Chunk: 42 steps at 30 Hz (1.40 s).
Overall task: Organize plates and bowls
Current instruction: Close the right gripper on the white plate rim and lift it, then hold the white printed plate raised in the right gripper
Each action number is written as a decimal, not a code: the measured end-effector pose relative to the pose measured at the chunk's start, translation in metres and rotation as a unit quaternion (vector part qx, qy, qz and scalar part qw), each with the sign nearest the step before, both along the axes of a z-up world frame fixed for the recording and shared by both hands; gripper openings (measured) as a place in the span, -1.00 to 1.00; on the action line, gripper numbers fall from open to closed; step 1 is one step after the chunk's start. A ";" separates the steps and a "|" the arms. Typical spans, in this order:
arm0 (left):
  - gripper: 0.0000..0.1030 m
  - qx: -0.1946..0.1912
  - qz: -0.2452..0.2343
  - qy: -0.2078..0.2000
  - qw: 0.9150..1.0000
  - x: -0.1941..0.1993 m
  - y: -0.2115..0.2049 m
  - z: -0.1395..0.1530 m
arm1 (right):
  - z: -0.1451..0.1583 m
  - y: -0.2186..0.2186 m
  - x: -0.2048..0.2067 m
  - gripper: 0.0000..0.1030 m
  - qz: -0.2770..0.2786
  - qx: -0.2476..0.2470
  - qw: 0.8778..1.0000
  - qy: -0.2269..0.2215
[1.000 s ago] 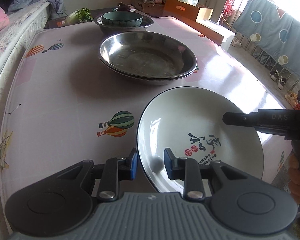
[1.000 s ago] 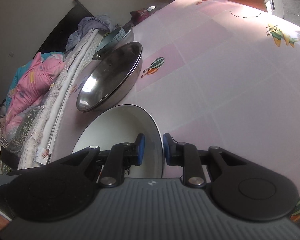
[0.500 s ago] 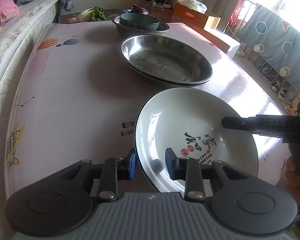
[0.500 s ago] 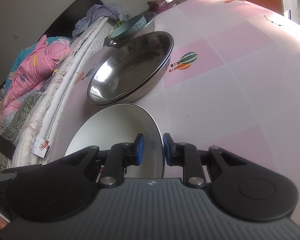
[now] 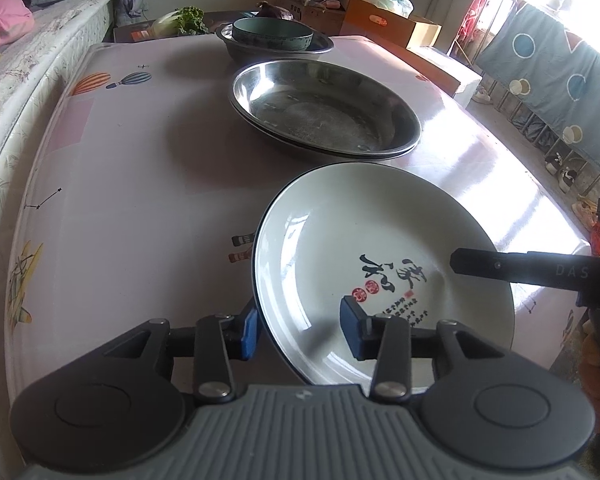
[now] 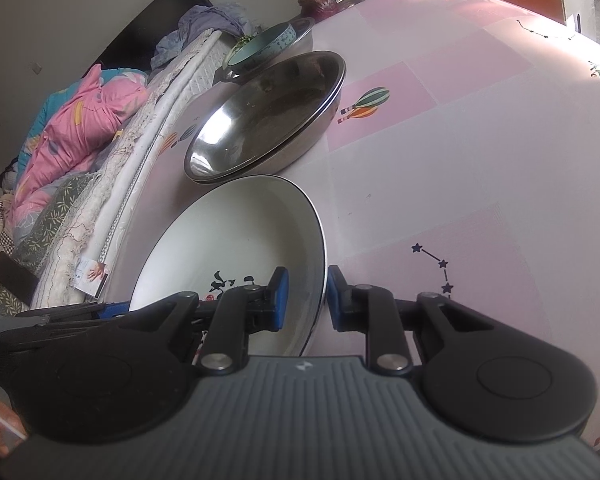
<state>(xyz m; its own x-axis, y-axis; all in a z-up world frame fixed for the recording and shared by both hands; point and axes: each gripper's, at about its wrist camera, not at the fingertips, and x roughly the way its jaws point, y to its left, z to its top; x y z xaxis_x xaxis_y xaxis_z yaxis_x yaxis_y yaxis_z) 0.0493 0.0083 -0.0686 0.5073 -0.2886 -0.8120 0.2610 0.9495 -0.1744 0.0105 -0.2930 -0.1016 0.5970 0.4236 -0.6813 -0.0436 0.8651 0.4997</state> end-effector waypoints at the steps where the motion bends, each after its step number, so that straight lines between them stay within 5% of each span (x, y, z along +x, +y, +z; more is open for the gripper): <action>1: -0.18 0.001 -0.001 0.000 1.000 -0.001 -0.001 0.000 | 0.000 0.000 0.000 -0.60 0.000 0.002 1.000 0.001; 42: -0.12 -0.010 -0.015 0.006 1.000 -0.007 -0.003 0.000 | 0.000 -0.001 0.007 -0.59 -0.008 0.004 1.000 0.004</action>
